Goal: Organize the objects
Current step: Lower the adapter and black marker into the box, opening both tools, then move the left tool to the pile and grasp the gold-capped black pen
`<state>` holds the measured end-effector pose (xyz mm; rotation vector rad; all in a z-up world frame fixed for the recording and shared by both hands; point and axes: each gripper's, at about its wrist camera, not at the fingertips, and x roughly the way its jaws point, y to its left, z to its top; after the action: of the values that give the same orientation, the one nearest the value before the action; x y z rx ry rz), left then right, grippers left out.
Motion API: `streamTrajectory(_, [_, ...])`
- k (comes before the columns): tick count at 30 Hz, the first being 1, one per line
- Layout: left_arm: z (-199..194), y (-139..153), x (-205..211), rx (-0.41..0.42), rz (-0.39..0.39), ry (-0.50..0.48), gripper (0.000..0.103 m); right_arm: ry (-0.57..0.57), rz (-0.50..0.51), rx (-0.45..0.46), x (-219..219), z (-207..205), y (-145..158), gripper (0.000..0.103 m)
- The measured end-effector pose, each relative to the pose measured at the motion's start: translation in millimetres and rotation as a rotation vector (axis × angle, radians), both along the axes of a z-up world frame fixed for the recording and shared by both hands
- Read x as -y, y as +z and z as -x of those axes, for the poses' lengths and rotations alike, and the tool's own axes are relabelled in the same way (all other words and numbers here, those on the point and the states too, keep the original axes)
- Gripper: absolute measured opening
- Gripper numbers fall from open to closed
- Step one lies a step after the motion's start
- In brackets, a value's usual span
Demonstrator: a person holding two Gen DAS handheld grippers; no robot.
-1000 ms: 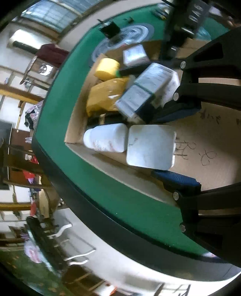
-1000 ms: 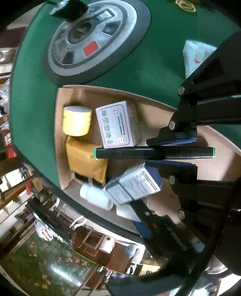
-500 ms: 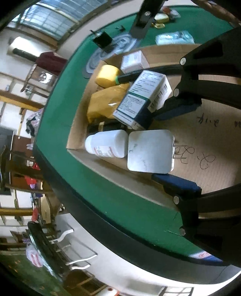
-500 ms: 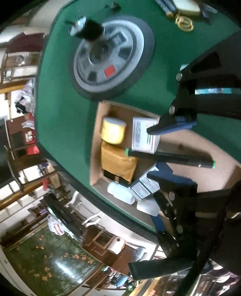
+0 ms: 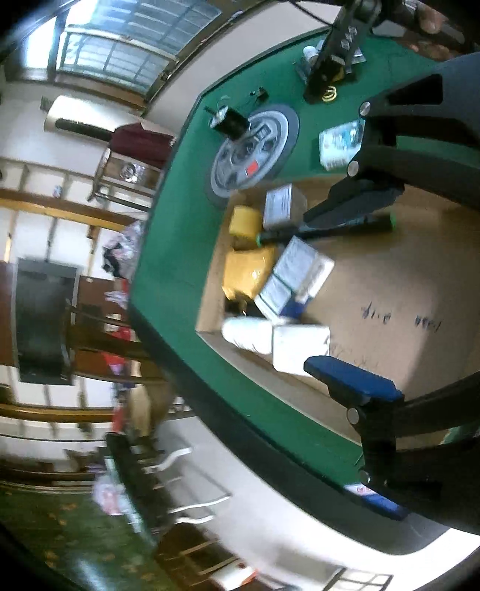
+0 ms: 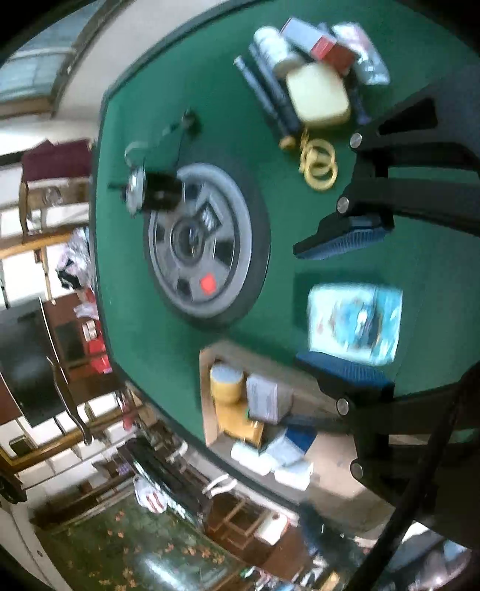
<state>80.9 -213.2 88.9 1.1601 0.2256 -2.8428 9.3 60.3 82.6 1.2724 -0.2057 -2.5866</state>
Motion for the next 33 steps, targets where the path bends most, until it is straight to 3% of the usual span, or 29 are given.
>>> streamTrajectory(9, [-13.9, 9.5, -59.6, -0.022, 0.085, -0.025, 0.068, -0.024, 0.01, -0.011, -32.8, -15.3, -6.6, 0.051])
streamTrajectory(20, [-20.6, 9.8, -87.7, -0.003, 0.153, -0.026, 0.068, -0.085, 0.043, -0.017, -74.8, -17.3, -5.6, 0.055])
streamTrajectory(25, [-18.7, 6.8, -94.2, 0.013, 0.152, -0.033, 0.068, -0.104, 0.059, -0.026, -90.1, -17.6, -3.3, 0.055])
streamTrajectory(33, [-13.4, -2.5, -100.3, 0.057, 0.077, -0.059, 0.068, -0.211, 0.091, -0.105, -141.4, -13.2, 18.7, 0.055])
